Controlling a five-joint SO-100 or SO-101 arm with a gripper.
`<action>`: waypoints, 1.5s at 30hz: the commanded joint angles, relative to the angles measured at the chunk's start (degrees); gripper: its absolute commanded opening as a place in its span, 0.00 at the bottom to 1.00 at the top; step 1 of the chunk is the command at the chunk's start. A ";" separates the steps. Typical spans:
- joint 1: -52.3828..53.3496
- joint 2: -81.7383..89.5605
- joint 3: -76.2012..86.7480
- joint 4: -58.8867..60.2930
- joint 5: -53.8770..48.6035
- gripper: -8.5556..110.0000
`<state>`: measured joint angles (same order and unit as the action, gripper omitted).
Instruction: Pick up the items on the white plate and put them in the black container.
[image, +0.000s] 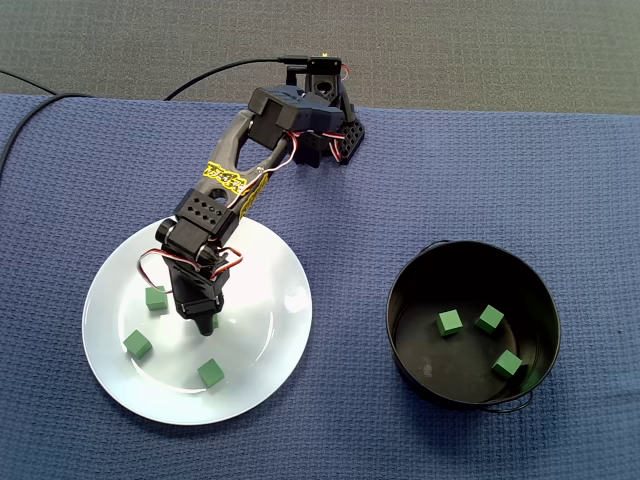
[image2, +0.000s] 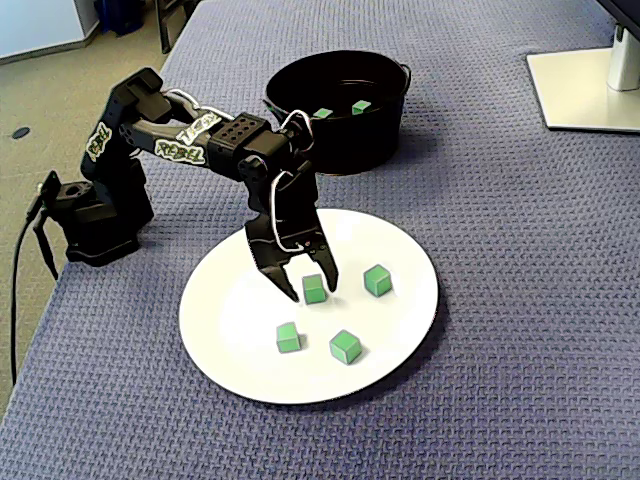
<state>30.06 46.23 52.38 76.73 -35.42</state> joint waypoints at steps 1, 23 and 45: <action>0.70 0.88 1.14 -2.81 -0.62 0.13; 13.27 42.45 0.00 -3.25 16.61 0.07; -63.63 75.76 38.50 -32.78 1.23 0.07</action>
<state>-26.46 122.52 78.93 47.55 -32.78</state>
